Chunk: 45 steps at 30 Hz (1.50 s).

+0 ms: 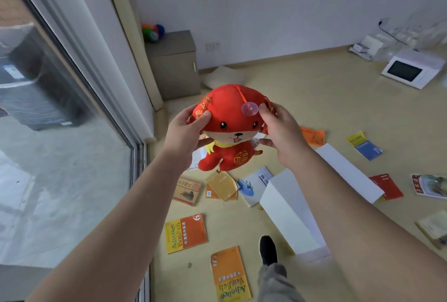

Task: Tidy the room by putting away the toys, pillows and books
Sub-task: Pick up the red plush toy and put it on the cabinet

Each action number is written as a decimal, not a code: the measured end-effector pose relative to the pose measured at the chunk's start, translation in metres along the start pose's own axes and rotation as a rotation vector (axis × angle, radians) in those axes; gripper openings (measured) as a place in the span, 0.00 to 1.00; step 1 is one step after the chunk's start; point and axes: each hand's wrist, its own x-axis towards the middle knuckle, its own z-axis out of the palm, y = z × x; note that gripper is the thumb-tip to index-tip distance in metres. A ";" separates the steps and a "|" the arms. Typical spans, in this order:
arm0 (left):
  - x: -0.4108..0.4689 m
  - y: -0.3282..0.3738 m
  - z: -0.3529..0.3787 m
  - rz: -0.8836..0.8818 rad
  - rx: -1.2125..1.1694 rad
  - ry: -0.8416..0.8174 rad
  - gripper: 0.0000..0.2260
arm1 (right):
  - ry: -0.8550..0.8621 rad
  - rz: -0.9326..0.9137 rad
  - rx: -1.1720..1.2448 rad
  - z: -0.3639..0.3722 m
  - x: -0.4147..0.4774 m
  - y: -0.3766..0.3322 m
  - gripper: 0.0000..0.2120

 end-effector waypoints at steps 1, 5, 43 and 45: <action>0.017 -0.002 0.009 -0.003 0.001 0.012 0.20 | -0.008 0.005 -0.005 -0.002 0.020 -0.001 0.16; 0.081 -0.007 0.042 -0.022 -0.043 0.128 0.20 | -0.082 -0.013 -0.034 -0.014 0.104 -0.005 0.16; 0.485 0.125 -0.023 0.047 -0.280 0.324 0.14 | -0.199 -0.119 -0.067 0.182 0.509 -0.148 0.05; 0.498 0.128 -0.029 0.049 -0.281 0.338 0.14 | -0.194 -0.117 -0.082 0.195 0.520 -0.154 0.09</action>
